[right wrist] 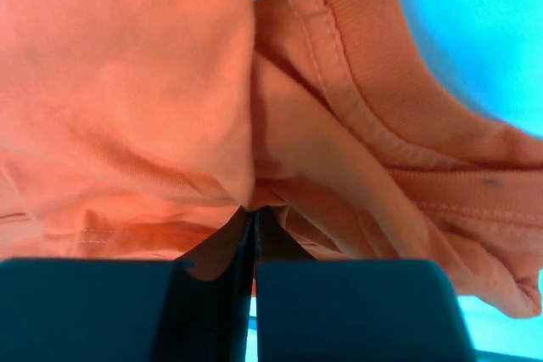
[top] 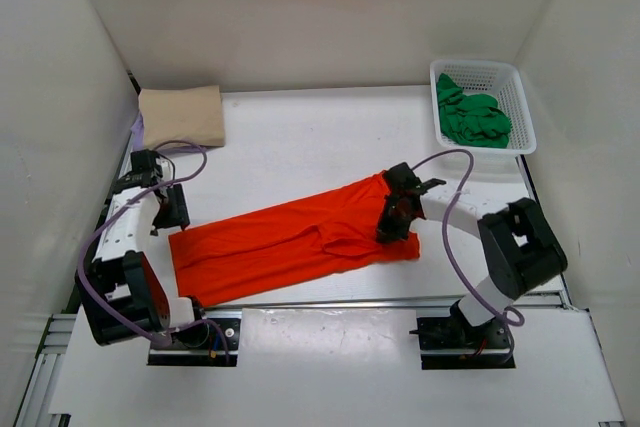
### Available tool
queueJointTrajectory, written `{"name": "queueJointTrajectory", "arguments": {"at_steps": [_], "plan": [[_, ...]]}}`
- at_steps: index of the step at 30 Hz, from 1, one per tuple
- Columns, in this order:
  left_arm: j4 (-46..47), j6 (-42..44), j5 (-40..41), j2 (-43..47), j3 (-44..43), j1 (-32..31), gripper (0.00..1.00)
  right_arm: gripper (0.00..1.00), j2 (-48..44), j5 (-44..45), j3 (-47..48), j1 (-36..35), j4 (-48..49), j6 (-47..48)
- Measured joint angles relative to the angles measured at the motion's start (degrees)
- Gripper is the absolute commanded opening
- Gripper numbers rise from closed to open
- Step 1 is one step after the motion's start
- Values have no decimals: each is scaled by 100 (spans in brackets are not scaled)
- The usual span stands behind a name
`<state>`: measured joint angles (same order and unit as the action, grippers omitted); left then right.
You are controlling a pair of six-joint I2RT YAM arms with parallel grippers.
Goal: Fold and stack the t-shirts
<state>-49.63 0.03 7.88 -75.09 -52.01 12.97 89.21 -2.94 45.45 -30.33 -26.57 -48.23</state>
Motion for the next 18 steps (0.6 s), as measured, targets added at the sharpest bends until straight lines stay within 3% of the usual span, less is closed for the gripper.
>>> {"name": "queueJointTrajectory", "arguments": {"at_steps": [4, 7, 10, 15, 18], "plan": [[37, 0, 39, 98, 2, 275, 73, 0, 756, -365, 761, 229, -234, 142], [61, -2, 125, 170, 22, 391, 73, 0, 1668, -422, 2011, 376, -721, 326], [81, 0, 203, 184, 44, 407, 73, 0, 2970, -151, 4039, 531, -1342, 525], [79, 0, 219, 136, 74, 407, 73, 0, 5613, 184, 8518, 866, -1633, 507], [79, 0, 219, -31, 74, 407, 73, 4, 5980, 125, 8878, 1123, -988, 101]]}}
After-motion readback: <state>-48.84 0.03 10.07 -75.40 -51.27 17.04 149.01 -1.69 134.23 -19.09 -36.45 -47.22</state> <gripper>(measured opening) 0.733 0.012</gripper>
